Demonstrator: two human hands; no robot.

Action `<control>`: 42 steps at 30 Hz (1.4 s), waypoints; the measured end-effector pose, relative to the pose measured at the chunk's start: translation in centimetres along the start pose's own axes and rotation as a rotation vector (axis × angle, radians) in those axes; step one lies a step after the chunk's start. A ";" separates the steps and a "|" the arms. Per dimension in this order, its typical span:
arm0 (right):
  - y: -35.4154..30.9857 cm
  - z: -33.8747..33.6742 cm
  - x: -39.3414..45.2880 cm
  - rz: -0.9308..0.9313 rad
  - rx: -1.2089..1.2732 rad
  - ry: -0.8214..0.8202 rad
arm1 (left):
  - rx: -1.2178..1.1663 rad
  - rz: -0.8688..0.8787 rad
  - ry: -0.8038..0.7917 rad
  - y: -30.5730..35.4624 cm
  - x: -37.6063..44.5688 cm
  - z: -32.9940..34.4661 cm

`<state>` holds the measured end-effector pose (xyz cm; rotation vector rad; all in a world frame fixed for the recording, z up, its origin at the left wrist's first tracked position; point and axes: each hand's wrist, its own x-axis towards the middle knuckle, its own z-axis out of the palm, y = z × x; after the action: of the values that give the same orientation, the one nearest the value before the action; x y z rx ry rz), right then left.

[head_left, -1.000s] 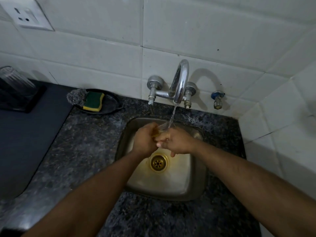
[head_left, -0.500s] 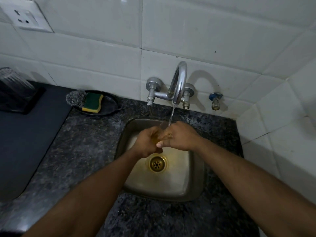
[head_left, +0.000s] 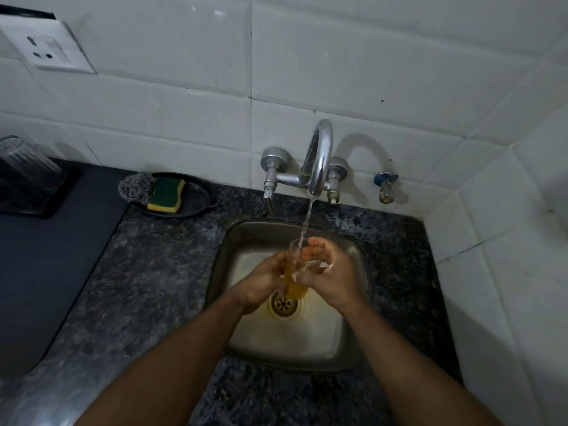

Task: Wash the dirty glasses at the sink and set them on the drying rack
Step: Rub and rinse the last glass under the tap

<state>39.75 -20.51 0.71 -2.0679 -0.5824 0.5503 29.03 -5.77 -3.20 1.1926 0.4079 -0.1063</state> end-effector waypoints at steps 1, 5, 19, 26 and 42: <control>-0.3 -0.2 0.4 -0.005 -0.012 0.014 | -0.113 -0.021 -0.006 0.3 0.3 -0.1; -2.0 0.1 1.5 -0.099 -0.068 -0.073 | -0.226 0.018 0.123 3.1 1.2 0.7; -1.6 -0.2 1.7 0.000 -0.099 -0.240 | -0.100 -0.114 0.268 3.6 1.6 2.3; -2.6 -0.6 2.2 -0.197 -0.368 -0.342 | 0.258 -0.269 0.256 4.5 1.5 1.6; -1.5 -0.7 1.9 0.277 0.272 -0.192 | 0.139 -0.143 0.302 3.8 0.6 2.0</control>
<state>41.38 -19.12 2.04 -1.8569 -0.3093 0.9441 31.18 -6.09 0.56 1.3205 0.7617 -0.0794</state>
